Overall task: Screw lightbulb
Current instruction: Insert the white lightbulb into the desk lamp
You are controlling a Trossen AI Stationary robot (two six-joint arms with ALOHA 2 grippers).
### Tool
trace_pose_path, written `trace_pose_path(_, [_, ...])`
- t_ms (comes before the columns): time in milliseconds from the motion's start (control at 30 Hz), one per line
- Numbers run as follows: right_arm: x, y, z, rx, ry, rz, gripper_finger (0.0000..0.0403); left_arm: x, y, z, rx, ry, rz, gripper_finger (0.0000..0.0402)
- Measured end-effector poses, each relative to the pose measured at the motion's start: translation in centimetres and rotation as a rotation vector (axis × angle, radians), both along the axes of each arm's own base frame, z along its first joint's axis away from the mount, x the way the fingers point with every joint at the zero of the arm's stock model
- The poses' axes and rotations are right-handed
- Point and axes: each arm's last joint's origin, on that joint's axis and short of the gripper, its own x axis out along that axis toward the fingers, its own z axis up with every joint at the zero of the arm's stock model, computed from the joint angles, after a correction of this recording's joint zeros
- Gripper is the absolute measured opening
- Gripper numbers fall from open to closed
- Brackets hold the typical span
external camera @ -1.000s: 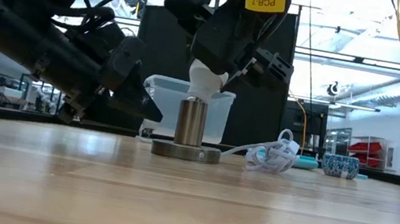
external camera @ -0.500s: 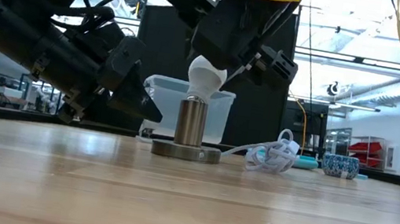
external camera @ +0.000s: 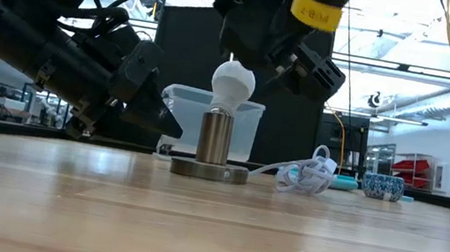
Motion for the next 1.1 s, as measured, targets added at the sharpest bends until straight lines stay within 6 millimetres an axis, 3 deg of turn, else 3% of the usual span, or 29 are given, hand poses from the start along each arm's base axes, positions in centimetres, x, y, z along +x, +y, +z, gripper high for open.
trace_pose_path(200, [-1.5,0.1,-0.1,0.11,-0.127,-0.164,0.0318,0.0,0.0,0.0,0.0,0.0,0.0,0.028])
trace_pose_path(500, [-3.9,0.6,0.2,0.317,-0.38,-0.554,0.0317,0.0,-0.1,0.0,-0.003,0.002,-0.009,0.028])
trace_pose_path(767, [-4.3,1.7,0.2,0.355,-0.514,-0.604,0.0315,0.0,-0.1,0.0,-0.002,0.003,-0.01,0.028])
trace_pose_path(1100, [-4.4,1.2,1.9,0.453,-1.218,-0.841,0.0314,0.0,-0.1,0.0,-0.005,0.003,-0.015,0.028])
